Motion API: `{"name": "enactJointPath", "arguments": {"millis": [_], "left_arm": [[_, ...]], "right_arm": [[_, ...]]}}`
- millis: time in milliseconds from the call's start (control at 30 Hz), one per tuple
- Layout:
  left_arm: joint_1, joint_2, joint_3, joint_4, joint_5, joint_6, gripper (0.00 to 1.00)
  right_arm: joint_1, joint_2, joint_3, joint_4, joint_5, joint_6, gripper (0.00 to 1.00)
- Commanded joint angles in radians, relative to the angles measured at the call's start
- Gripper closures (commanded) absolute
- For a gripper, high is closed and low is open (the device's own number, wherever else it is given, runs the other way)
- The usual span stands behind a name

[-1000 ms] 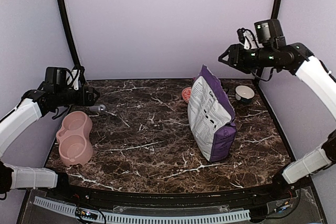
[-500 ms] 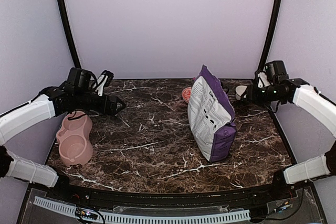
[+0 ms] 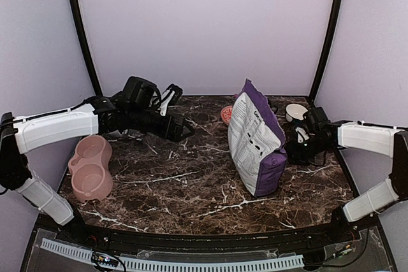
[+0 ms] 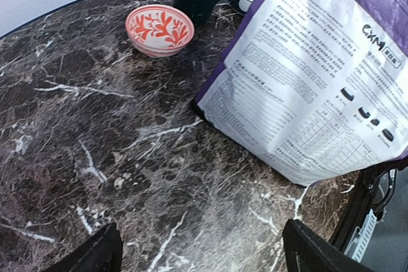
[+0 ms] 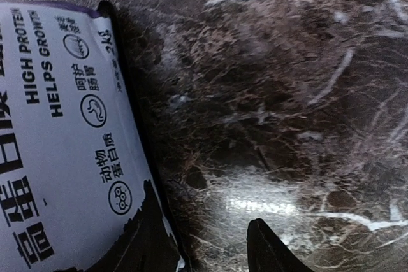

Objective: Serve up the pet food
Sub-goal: Adjust the pet food bag at the center of the board.

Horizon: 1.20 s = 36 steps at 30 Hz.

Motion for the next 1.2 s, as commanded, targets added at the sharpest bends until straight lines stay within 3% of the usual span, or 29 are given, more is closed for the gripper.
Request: {"name": "enactJointPath", "arguments": {"millis": [0, 233, 600, 1167], "left_arm": [[-0.062, 0.021, 0.096, 0.024, -0.01, -0.06, 0.11], [-0.154, 0.052, 0.202, 0.017, -0.031, -0.114, 0.13], [-0.164, 0.129, 0.375, 0.007, -0.044, -0.11, 0.16], [-0.19, 0.376, 0.742, -0.173, 0.004, -0.102, 0.29]], "right_arm": [[0.069, 0.044, -0.016, 0.107, -0.062, 0.031, 0.48], [0.196, 0.15, 0.012, 0.182, -0.081, 0.069, 0.48], [0.271, 0.184, 0.027, 0.23, -0.072, 0.101, 0.48], [0.269, 0.048, 0.002, 0.18, 0.258, 0.115, 0.41]]}}
